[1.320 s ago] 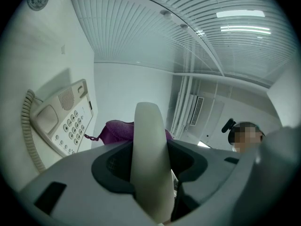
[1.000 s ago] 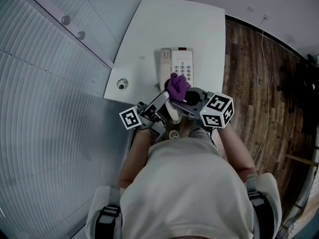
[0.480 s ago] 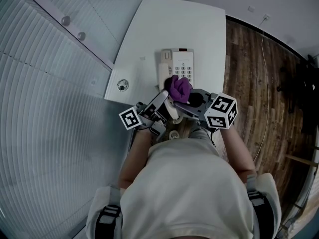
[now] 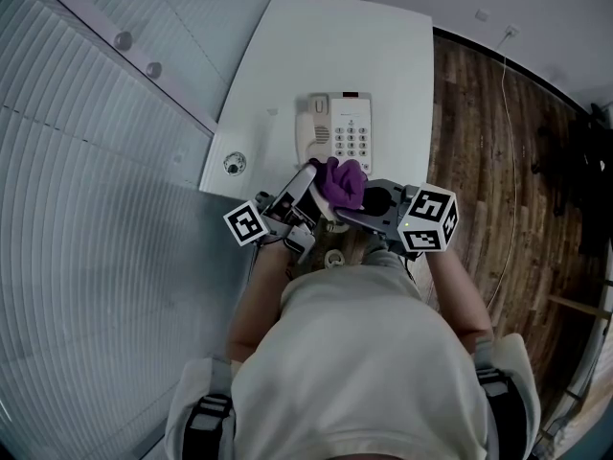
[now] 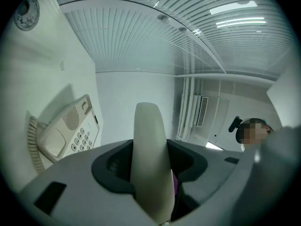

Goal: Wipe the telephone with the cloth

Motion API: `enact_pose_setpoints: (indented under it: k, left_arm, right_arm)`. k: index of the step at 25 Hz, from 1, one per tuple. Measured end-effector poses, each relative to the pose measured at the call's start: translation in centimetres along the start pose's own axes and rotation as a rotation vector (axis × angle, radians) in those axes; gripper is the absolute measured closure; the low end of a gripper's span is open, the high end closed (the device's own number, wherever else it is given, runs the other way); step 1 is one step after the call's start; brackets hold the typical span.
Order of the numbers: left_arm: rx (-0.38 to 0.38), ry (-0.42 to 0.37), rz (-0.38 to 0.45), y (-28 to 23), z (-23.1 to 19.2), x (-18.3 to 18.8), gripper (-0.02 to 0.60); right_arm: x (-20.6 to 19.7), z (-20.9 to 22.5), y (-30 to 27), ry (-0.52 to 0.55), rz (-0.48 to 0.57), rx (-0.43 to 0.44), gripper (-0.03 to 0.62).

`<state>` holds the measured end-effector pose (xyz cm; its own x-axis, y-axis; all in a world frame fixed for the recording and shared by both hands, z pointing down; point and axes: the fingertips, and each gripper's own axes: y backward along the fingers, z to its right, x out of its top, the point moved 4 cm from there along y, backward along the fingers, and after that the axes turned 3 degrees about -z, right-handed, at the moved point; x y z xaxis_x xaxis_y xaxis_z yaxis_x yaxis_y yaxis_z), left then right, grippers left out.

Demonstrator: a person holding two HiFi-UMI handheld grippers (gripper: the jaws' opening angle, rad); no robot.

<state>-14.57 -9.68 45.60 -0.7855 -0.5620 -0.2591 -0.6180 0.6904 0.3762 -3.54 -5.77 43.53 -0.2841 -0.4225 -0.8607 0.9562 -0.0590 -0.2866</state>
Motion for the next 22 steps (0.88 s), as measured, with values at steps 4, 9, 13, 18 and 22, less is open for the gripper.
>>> enact_pose_setpoints:
  k: [4, 9, 13, 18, 22]
  left_arm:
    - [-0.003, -0.003, 0.017, 0.0, 0.0, 0.4, 0.362]
    - [0.024, -0.027, 0.011, -0.2, -0.2, 0.9, 0.362]
    - [0.050, -0.052, 0.008, -0.4, -0.4, 1.3, 0.362]
    - [0.082, -0.072, 0.031, -0.6, -0.7, 1.9, 0.362]
    - [0.110, -0.100, 0.033, -0.8, -0.7, 2.3, 0.362]
  right_arm:
    - [-0.6, -0.1, 0.3, -0.006, -0.020, 0.010, 0.470]
    - [-1.2, 0.0, 0.3, -0.012, -0.032, -0.002, 0.470]
    - [-1.6, 0.1, 0.3, -0.024, -0.029, -0.018, 0.470]
    - [-2.6, 0.6, 0.8, -0.039, -0.043, -0.052, 0.470]
    - [-3.6, 0.5, 1.2, -0.056, -0.063, -0.063, 0.470]
